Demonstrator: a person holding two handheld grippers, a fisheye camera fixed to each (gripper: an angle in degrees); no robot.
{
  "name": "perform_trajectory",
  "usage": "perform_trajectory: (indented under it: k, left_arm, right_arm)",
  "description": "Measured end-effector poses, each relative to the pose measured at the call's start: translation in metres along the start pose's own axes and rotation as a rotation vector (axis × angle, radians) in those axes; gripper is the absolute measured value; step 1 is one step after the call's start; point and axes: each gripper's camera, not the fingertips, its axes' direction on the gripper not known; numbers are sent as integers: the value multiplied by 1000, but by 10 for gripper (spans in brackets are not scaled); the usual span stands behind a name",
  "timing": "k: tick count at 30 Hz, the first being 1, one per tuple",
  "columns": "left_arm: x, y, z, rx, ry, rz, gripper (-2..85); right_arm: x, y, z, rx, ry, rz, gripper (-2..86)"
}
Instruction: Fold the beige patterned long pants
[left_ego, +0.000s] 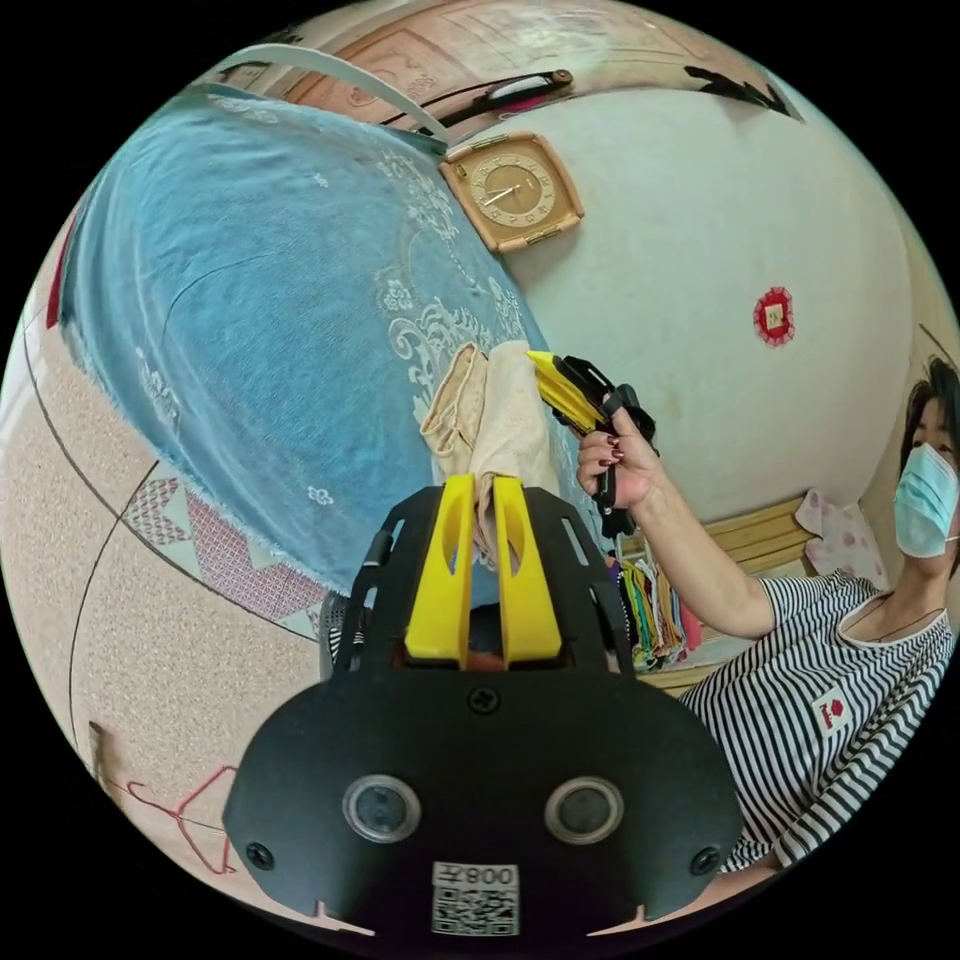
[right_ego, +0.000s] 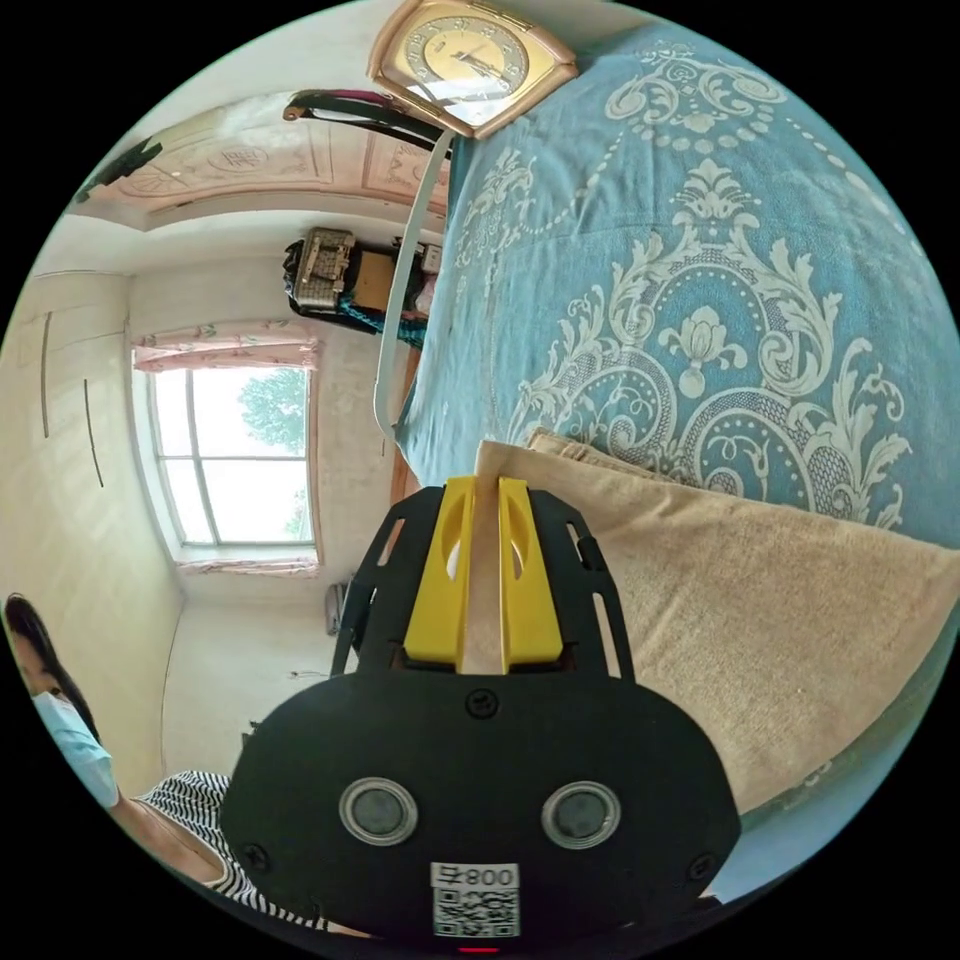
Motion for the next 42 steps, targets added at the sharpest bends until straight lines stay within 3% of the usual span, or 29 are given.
perform_trajectory:
  k: [7, 11, 16, 23, 26, 29, 36, 40, 42]
  left_arm:
    - [-13, 43, -34, 187, 31, -41, 4]
    - [13, 35, -2, 112, 72, 90, 2]
    - [-8, 28, 45, -20, -211, 19, 1]
    - [-11, 59, 44, 55, -127, 1, 1]
    - [-13, 66, 64, -1, -207, 5, 1]
    - [-4, 73, 78, -27, -282, 64, 2]
    - [32, 101, 110, -59, -511, 283, 4]
    - [27, 112, 115, -52, -474, 252, 9]
    - [10, 113, 107, -59, -344, 128, 16]
  right_arm:
    - [-45, 2, 13, 20, -2, -151, 3]
    - [-62, 2, 52, -83, 82, -214, 2]
    - [-71, -14, 124, -250, 296, -224, 1]
    - [-112, -21, 115, -149, 270, -357, 0]
    - [-108, -36, 128, -147, 369, -330, 0]
    - [-102, -41, 146, -193, 423, -338, 1]
    - [-120, -8, 165, -147, 627, -616, 2]
    - [-112, -9, 155, -178, 572, -548, 3]
    - [-104, -15, 144, -263, 484, -468, 4]
